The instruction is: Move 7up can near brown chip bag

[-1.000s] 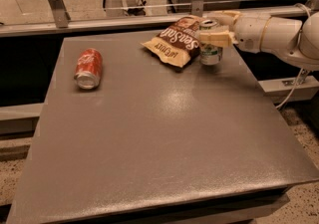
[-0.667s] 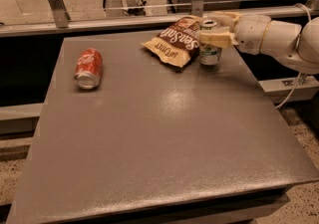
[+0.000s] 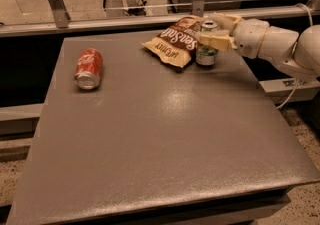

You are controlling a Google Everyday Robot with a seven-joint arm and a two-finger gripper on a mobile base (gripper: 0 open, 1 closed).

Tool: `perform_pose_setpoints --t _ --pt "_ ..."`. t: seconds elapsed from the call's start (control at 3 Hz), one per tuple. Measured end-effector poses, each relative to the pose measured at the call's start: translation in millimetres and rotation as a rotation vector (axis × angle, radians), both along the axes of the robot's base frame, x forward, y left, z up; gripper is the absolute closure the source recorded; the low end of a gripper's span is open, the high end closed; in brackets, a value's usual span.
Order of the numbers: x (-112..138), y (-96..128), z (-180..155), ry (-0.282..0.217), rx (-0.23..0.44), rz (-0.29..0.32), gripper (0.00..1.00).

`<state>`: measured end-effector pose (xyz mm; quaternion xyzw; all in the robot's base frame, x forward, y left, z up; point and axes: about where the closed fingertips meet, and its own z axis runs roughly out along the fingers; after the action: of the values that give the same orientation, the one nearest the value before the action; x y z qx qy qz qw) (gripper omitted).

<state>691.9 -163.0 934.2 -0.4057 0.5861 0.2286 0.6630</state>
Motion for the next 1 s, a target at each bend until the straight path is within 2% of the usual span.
perform_pose_setpoints --t 0.33,0.67,1.0 --pt "0.4 1.5 -3.0 -0.006 0.012 0.008 0.0" --pt "0.4 1.5 -3.2 -0.006 0.012 0.008 0.0" --pt "-24.6 -25.4 0.0 0.049 -0.069 0.002 0.0"
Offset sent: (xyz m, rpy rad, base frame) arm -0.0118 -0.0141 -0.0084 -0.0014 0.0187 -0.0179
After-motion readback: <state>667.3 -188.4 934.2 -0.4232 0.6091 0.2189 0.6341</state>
